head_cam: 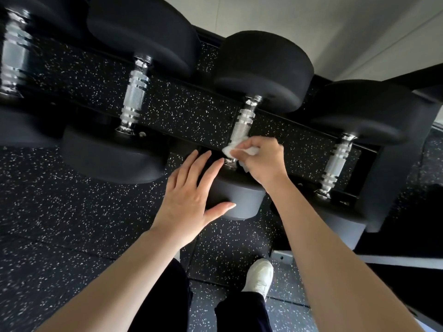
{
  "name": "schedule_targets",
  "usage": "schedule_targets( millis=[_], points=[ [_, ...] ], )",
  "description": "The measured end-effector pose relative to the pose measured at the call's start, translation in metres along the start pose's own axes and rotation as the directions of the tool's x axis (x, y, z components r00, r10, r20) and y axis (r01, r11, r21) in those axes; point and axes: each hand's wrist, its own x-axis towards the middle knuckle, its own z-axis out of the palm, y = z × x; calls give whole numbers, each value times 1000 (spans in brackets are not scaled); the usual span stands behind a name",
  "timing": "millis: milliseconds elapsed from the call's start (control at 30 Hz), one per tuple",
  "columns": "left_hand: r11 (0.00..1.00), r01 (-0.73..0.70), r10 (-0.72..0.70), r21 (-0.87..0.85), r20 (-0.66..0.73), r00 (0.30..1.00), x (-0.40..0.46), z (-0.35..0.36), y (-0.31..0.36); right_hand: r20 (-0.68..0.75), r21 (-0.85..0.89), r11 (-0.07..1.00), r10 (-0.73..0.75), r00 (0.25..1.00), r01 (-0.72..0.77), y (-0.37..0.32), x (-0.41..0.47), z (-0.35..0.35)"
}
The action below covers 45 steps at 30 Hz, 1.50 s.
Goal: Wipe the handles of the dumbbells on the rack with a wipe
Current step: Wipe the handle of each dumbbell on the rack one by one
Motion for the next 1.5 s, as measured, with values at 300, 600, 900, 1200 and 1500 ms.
schedule_targets(
  millis=[300,600,900,1200,1500],
  points=[
    [1000,0,0,-5,-21,1000,0,0,1,182,-21,1000,-6,983,10,15,2,-9],
    [1000,4,-5,-15,-24,1000,0,0,1,170,176,983,19,985,-49,38,9,0],
    [1000,6,-6,-26,-21,1000,0,1,1,158,589,784,127,979,-197,36,14,-4],
    [999,5,-5,-37,-26,1000,0,1,1,27,808,581,135,991,-101,13,41,-5],
    [998,8,-9,-55,-20,1000,0,1,1,32,917,397,40,999,-45,-1,52,1]
  ],
)
